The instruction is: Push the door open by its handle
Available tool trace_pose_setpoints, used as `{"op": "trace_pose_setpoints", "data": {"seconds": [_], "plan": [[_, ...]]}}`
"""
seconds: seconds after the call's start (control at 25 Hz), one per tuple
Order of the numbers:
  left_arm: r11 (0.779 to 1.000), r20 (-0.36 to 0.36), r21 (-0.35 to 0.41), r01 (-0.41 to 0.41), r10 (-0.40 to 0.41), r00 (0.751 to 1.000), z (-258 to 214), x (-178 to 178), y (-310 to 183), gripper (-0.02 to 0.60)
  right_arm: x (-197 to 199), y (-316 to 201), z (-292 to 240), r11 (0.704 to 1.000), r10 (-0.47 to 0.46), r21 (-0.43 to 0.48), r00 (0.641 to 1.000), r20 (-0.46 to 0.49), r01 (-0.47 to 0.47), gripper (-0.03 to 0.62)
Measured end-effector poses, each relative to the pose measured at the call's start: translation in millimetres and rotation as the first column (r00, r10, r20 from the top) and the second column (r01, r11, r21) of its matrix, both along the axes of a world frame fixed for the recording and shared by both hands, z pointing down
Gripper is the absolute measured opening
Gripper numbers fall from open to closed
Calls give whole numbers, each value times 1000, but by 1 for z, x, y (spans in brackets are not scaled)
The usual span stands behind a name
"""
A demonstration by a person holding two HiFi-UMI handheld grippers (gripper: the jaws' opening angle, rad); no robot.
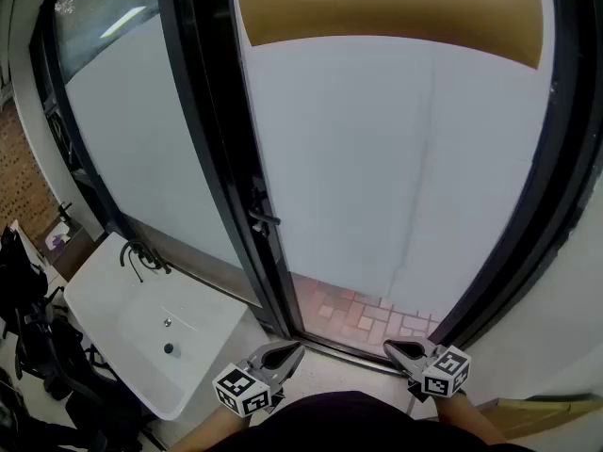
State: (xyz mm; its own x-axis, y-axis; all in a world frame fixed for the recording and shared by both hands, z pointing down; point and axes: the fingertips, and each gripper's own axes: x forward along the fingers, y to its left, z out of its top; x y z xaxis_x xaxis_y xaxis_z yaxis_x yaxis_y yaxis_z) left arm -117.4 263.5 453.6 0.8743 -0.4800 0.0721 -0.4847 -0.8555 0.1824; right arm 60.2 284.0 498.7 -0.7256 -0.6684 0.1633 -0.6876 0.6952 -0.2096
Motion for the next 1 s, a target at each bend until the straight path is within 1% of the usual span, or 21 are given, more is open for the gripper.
{"op": "trace_pose_setpoints", "data": {"seconds": [0.16,0.24,0.36,0.52,0.64,0.8,0.88,0.96,1.0], "plan": [[999,23,40,25,-26,999,-14,9,-12,2,19,4,-4,1000,9,8,1000,3,-9,0],[997,30,70,43,-45,999,-23,9,-21,2,29,4,-8,1000,11,18,1000,14,-11,0],[991,59,121,60,-67,996,-38,7,-35,2,36,-3,-14,999,8,33,999,34,-9,0],[983,84,168,72,-88,993,-57,0,-61,2,31,-24,-22,999,-5,52,999,39,3,0],[973,130,222,61,-91,987,-65,-12,-89,2,16,-49,-27,997,-19,69,999,27,17,0],[946,212,324,-2,-70,975,-65,-36,-144,2,-10,-99,-40,995,6,99,1000,-11,-4,0],[928,268,370,-53,-52,962,-68,-49,-176,2,-28,-126,-47,995,24,102,1000,-20,-22,0],[897,359,419,-141,-21,933,-76,-55,-205,3,-46,-149,-54,995,29,98,999,-25,-27,0],[875,413,443,-193,-8,911,-82,-54,-219,7,-52,-161,-60,995,36,95,999,-28,-33,0]]}}
